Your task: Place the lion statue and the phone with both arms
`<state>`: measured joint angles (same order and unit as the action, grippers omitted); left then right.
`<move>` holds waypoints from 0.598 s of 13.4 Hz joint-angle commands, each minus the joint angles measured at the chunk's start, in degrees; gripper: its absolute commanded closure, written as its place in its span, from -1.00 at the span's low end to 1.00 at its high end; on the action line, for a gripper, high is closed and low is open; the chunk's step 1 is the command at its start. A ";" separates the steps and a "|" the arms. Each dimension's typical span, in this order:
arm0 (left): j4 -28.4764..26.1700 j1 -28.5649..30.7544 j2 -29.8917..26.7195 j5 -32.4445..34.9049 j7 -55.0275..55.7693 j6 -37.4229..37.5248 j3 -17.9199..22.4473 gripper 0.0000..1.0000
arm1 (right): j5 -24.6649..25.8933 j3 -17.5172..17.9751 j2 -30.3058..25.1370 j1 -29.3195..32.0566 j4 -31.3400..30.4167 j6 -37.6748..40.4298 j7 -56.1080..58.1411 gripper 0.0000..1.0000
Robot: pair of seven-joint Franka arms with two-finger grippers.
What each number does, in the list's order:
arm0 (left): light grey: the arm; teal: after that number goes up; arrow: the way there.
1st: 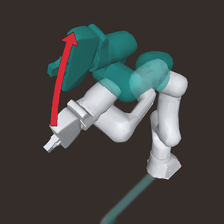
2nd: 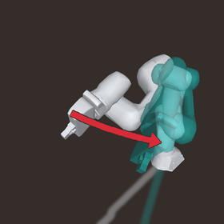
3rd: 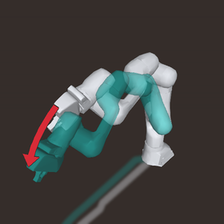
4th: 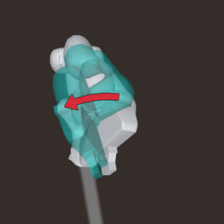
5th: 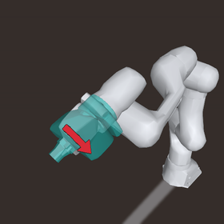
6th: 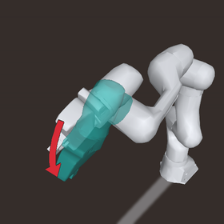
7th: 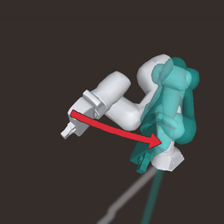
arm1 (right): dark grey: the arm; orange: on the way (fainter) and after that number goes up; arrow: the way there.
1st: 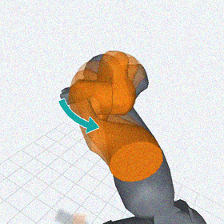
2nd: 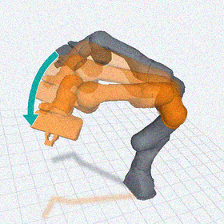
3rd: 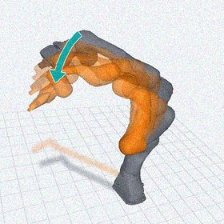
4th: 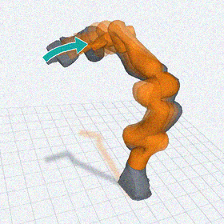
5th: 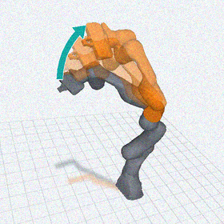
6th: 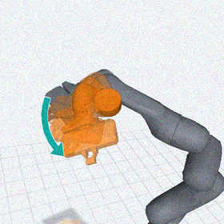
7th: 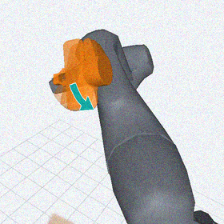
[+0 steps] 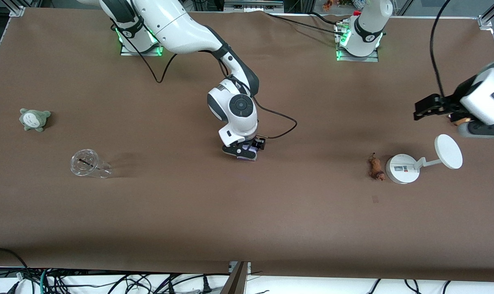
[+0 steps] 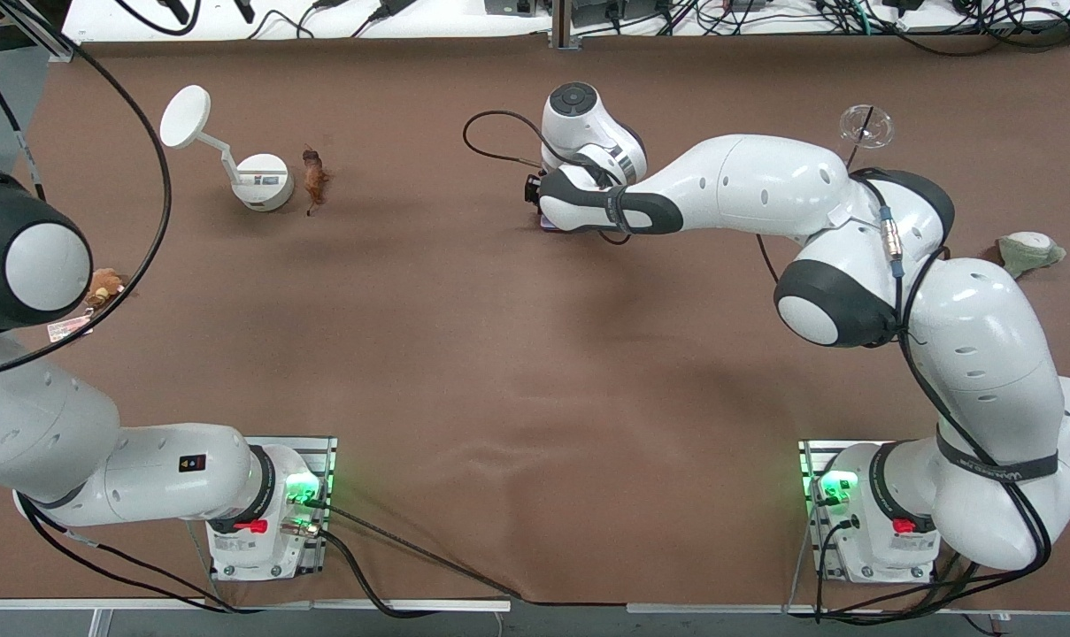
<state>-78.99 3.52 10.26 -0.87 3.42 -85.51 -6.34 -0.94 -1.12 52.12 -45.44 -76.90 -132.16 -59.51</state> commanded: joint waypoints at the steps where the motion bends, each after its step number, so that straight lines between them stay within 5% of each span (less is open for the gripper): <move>1: -12.84 -3.60 -7.43 -1.51 -1.57 -9.99 6.33 -1.00 | 0.68 -0.55 1.32 -0.53 1.32 -1.08 0.36 -0.65; 4: -19.35 -4.74 -13.85 -0.28 -1.05 -11.59 6.69 -1.00 | 0.68 -0.63 1.15 -0.53 1.32 -1.08 0.62 -0.65; 6: -19.54 -7.37 -13.86 7.24 -0.69 -12.13 6.61 -1.00 | 0.68 -0.99 0.27 -0.44 1.49 -0.91 0.97 -0.65; 8: -19.27 -7.56 -13.77 6.77 -0.17 -11.96 6.52 -1.00 | 0.68 -1.07 -1.31 0.52 1.49 -0.47 2.20 -0.65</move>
<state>-96.43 -2.83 -2.28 4.78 3.16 -96.05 -0.73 -0.92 -1.81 52.02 -45.38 -76.13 -132.99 -58.90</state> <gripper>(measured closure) 0.000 0.176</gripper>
